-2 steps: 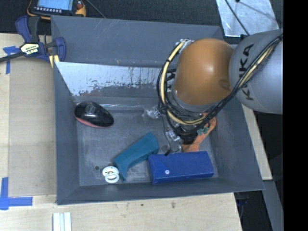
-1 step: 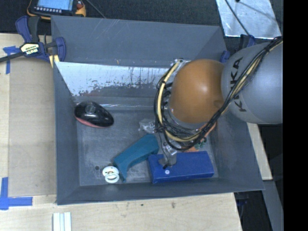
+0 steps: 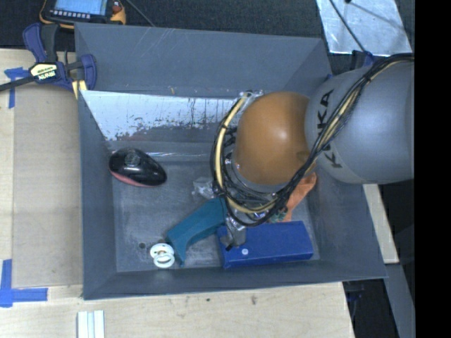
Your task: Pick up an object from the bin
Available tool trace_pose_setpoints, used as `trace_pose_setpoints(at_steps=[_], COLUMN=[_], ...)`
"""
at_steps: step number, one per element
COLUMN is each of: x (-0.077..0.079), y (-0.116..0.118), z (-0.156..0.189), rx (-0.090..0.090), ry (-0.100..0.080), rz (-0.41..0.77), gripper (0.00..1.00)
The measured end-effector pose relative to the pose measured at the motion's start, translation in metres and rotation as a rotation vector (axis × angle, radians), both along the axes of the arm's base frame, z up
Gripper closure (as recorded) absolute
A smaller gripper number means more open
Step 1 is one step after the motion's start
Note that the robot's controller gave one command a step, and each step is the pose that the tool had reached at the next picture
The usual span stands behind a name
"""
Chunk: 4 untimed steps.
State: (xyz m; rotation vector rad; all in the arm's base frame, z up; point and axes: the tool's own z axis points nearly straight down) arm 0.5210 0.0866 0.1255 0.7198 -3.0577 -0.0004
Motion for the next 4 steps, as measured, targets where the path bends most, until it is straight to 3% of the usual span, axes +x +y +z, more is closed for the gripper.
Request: trace_pose_setpoints(at_steps=[1,2,3,4], x=[0.030,0.030,0.052,0.038], y=[0.064,0.064,0.085,0.062], z=[-0.036,-0.036,-0.049,-0.051], rx=[0.001,0.001,-0.008,0.010], ry=[-0.001,-0.001,0.000,-0.019], rz=[0.132,0.131,0.146,0.149], gripper=[1.00,1.00,1.00,1.00])
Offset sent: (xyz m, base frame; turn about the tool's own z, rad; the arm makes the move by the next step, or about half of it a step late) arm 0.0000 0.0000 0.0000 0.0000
